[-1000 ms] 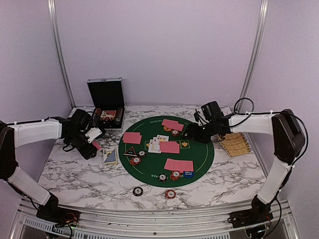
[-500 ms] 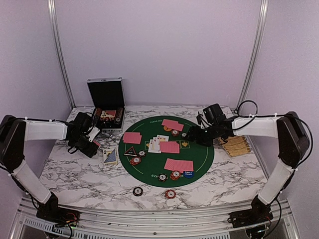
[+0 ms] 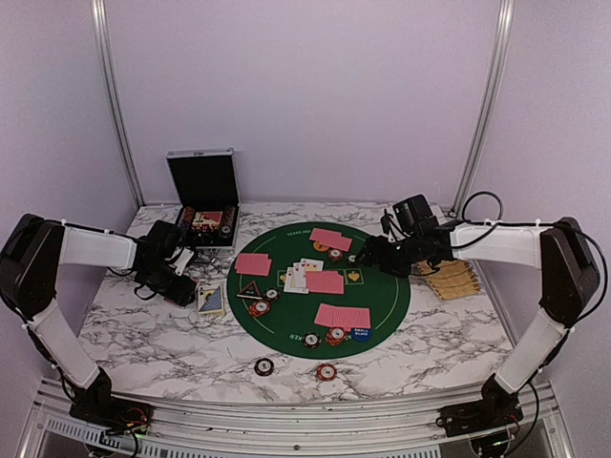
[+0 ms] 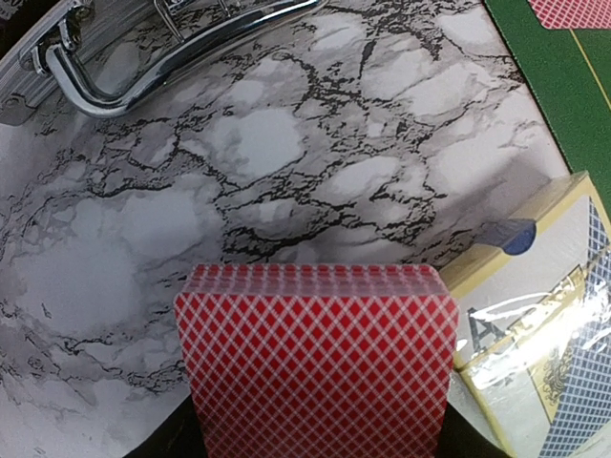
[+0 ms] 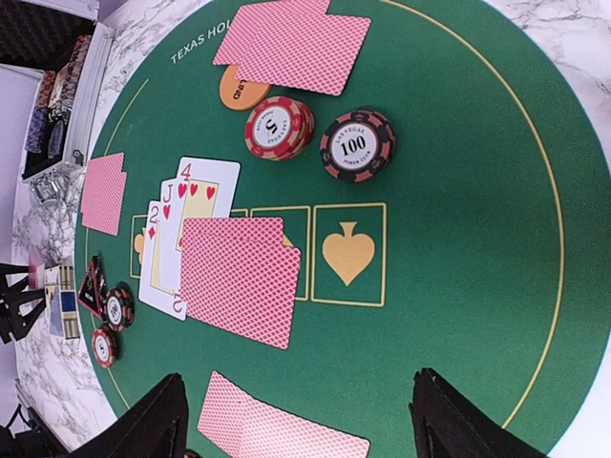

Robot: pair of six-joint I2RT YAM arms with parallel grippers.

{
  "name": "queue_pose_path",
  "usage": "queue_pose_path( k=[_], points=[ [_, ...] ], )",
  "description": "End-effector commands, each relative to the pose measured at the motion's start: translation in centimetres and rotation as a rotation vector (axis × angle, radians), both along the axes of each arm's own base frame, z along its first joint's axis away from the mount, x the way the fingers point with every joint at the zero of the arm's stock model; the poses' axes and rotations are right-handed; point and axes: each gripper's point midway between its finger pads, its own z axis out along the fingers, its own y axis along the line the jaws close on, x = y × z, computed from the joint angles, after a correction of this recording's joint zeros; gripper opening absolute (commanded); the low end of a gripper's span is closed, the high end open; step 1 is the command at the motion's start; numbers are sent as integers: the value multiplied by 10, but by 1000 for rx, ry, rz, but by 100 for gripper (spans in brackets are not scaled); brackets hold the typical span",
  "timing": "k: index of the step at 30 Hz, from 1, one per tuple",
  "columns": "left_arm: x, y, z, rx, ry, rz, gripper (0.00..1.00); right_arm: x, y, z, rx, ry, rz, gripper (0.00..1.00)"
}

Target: Distribute texas hold em gaming equipment

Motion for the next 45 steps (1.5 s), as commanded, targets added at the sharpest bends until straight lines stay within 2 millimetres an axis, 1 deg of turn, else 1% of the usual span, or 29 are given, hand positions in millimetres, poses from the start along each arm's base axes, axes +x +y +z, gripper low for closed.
queue_pose_path(
  k=[1, 2, 3, 5, 6, 7, 8, 9, 16, 21, 24, 25, 27, 28, 31, 33, 35, 36, 37, 39, 42, 45],
  points=[
    [-5, 1, -9, -13, 23, 33, 28, -4, 0, 11, 2, -12, -9, 79],
    [-4, 2, -9, -6, 18, 37, 40, -3, -1, 11, -1, -12, -11, 80],
    [-4, 3, -9, -1, 16, 36, 57, -3, -1, 12, -4, -14, -12, 81],
    [-5, 2, -9, -6, 16, 31, 74, -2, -2, 14, -9, -18, -15, 86],
    [-6, 2, -8, -10, 15, 27, 83, -1, -2, 15, -9, -21, -15, 92],
    [-7, 2, -7, -11, 14, 28, 89, -1, -2, 16, -10, -22, -16, 98],
    [-6, 2, -5, -12, 8, 24, 95, -1, -2, 17, -11, -25, -16, 99],
    [-6, 2, -3, -10, 4, 22, 98, 0, -3, 19, -12, -29, -18, 99],
    [-9, 1, 5, -21, -2, 6, 99, 1, -5, 25, -21, -43, -26, 99],
    [-6, 2, 19, -29, -9, -15, 99, 4, -9, 31, -36, -63, -42, 99],
    [3, 6, 36, -32, -47, -19, 99, 5, -15, 36, -49, -85, -56, 99],
    [9, 7, 47, -43, -77, -17, 99, 6, -20, 36, -55, -93, -66, 99],
    [18, 10, 63, -51, -120, -14, 99, 9, -29, 41, -64, -116, -88, 99],
    [22, 9, 71, -71, -137, -22, 99, 10, -35, 42, -70, -129, -102, 99],
    [36, 15, 88, -115, -199, -10, 99, 17, -63, 49, -93, -180, -179, 99],
    [49, 23, 98, -147, -268, 18, 99, 22, -95, 56, -155, -232, -292, 99],
    [61, 33, 110, -198, -356, 57, 99, 22, -132, 62, -256, -289, -422, 99],
    [67, 41, 116, -217, -405, 85, 99, 20, -148, 66, -314, -335, -469, 99],
    [77, 46, 127, -239, -483, 98, 99, 20, -161, 75, -356, -410, -511, 99],
    [83, 54, 130, -264, -550, 117, 99, 11, -187, 84, -457, -530, -591, 99],
    [88, 63, 122, -271, -593, 142, 99, -9, -223, 90, -605, -651, -710, 99],
    [91, 76, 105, -263, -622, 211, 99, -28, -253, 81, -692, -698, -822, 99]
  ],
)
